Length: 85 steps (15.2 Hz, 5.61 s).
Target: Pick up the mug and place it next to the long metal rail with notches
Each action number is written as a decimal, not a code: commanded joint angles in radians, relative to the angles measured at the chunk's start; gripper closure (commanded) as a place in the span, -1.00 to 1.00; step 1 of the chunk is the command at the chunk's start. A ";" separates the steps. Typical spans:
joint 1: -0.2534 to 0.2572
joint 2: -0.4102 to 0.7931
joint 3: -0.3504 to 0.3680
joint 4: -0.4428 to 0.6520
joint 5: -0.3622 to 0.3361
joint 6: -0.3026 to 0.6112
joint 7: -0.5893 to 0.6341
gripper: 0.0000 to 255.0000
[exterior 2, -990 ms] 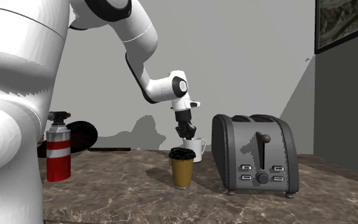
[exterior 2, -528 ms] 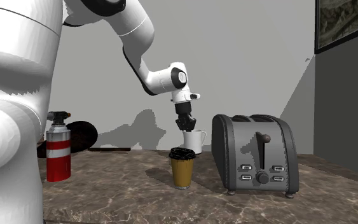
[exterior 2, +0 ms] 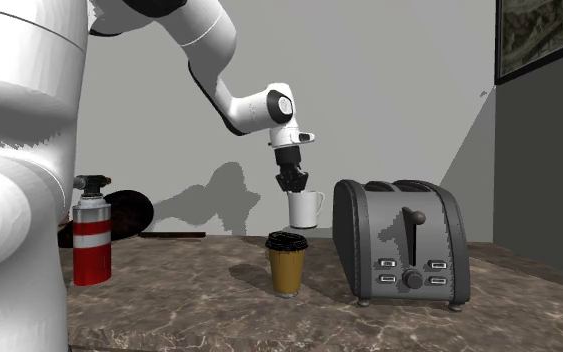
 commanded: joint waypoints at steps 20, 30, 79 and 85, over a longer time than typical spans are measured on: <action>0.053 -0.085 0.055 0.120 0.045 -0.207 0.061 1.00; 0.174 -0.087 0.166 0.126 0.021 -0.249 0.297 1.00; 0.238 0.068 0.184 -0.095 -0.136 0.066 0.515 -1.00; 0.232 0.011 0.200 -0.062 -0.081 -0.008 0.479 -1.00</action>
